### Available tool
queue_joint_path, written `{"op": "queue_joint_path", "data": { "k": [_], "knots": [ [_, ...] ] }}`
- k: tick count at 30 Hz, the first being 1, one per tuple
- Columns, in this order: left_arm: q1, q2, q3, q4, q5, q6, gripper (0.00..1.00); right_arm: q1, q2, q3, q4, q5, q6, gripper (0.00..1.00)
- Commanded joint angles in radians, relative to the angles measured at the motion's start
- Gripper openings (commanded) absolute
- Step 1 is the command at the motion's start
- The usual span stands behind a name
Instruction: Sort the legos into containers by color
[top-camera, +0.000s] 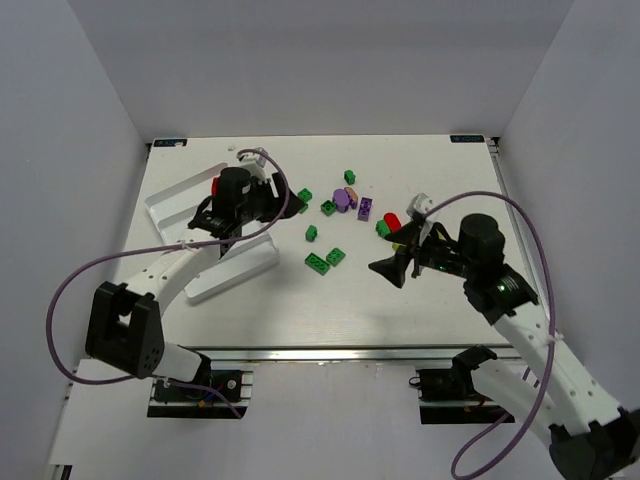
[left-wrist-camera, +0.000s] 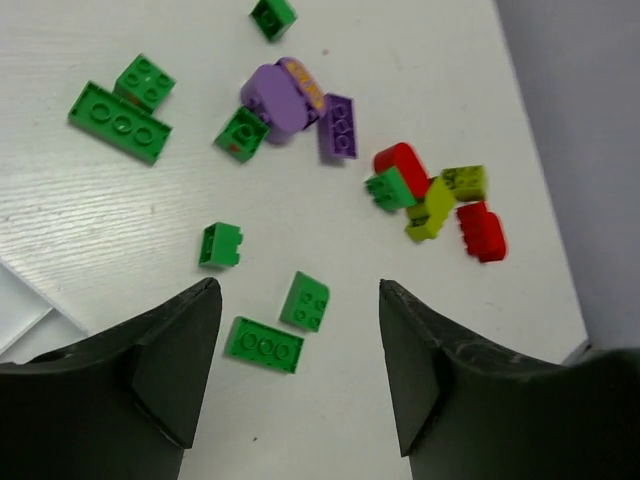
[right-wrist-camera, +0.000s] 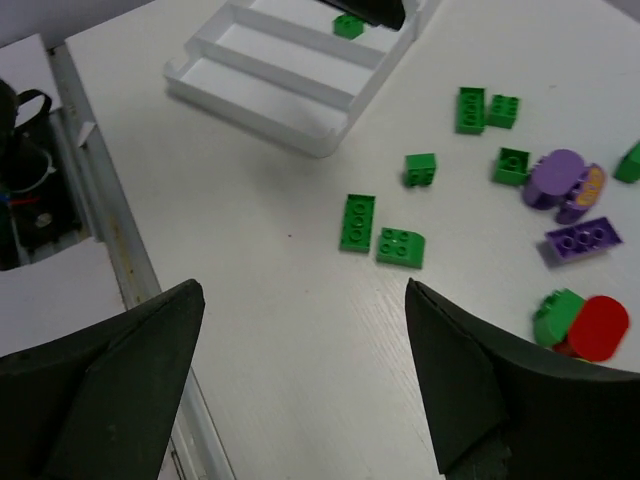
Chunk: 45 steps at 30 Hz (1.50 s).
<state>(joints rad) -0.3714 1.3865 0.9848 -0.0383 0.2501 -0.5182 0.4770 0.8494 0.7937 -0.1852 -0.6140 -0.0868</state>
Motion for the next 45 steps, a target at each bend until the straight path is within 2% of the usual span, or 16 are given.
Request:
{"op": "queue_joint_path", "data": {
  "k": [1, 3, 4, 6, 10, 12, 13, 15, 17, 21, 23, 29, 30, 31, 38, 45],
  "knots": [
    [-0.029, 0.075, 0.078, -0.121, -0.110, 0.049, 0.75, -0.037, -0.107, -0.042, 0.104, 0.098, 0.001, 0.85],
    [-0.055, 0.156, 0.129, -0.176, -0.132, 0.063, 0.77, -0.044, -0.148, -0.065, 0.131, 0.125, 0.001, 0.67],
    [-0.090, 0.178, 0.147, -0.193, -0.161, 0.084, 0.78, -0.046, -0.159, -0.074, 0.139, 0.140, -0.001, 0.29],
    [-0.132, 0.236, 0.185, -0.244, -0.204, 0.112, 0.78, -0.048, -0.176, -0.073, 0.141, 0.195, -0.010, 0.00],
    [-0.236, 0.325, 0.340, -0.334, -0.354, 0.214, 0.76, -0.048, -0.214, -0.088, 0.139, 0.168, -0.083, 0.00],
    [-0.261, 0.368, 0.397, -0.399, -0.379, 0.251, 0.73, -0.048, -0.242, -0.106, 0.139, 0.116, -0.137, 0.20],
    [-0.274, 0.376, 0.419, -0.413, -0.380, 0.273, 0.71, -0.048, -0.248, -0.108, 0.130, 0.106, -0.152, 0.44],
    [-0.281, 0.379, 0.437, -0.408, -0.321, 0.288, 0.63, -0.049, -0.247, -0.102, 0.116, 0.114, -0.182, 0.52],
    [-0.282, 0.367, 0.401, -0.373, -0.252, 0.291, 0.55, -0.049, -0.230, -0.099, 0.112, 0.187, -0.192, 0.50],
    [-0.284, 0.323, 0.348, -0.373, -0.235, 0.303, 0.51, -0.051, -0.136, -0.091, 0.096, 0.368, -0.176, 0.14],
    [-0.284, 0.265, 0.328, -0.373, -0.270, 0.323, 0.51, -0.052, -0.036, -0.053, 0.072, 0.494, -0.153, 0.14],
    [-0.284, 0.074, 0.244, -0.289, -0.334, 0.323, 0.66, -0.092, 0.189, 0.052, -0.086, 0.750, -0.068, 0.58],
    [-0.282, 0.059, 0.229, -0.281, -0.354, 0.329, 0.68, -0.107, 0.192, 0.042, -0.057, 0.766, -0.065, 0.83],
    [-0.282, 0.043, 0.221, -0.270, -0.365, 0.334, 0.69, -0.116, 0.198, 0.035, -0.050, 0.772, -0.062, 0.89],
    [-0.281, -0.053, 0.193, -0.242, -0.414, 0.356, 0.70, -0.231, 0.316, 0.036, -0.085, 0.755, -0.065, 0.89],
    [-0.273, -0.161, 0.143, -0.198, -0.391, 0.365, 0.72, -0.311, 0.398, 0.015, -0.085, 0.741, -0.082, 0.78]
  ]
}}
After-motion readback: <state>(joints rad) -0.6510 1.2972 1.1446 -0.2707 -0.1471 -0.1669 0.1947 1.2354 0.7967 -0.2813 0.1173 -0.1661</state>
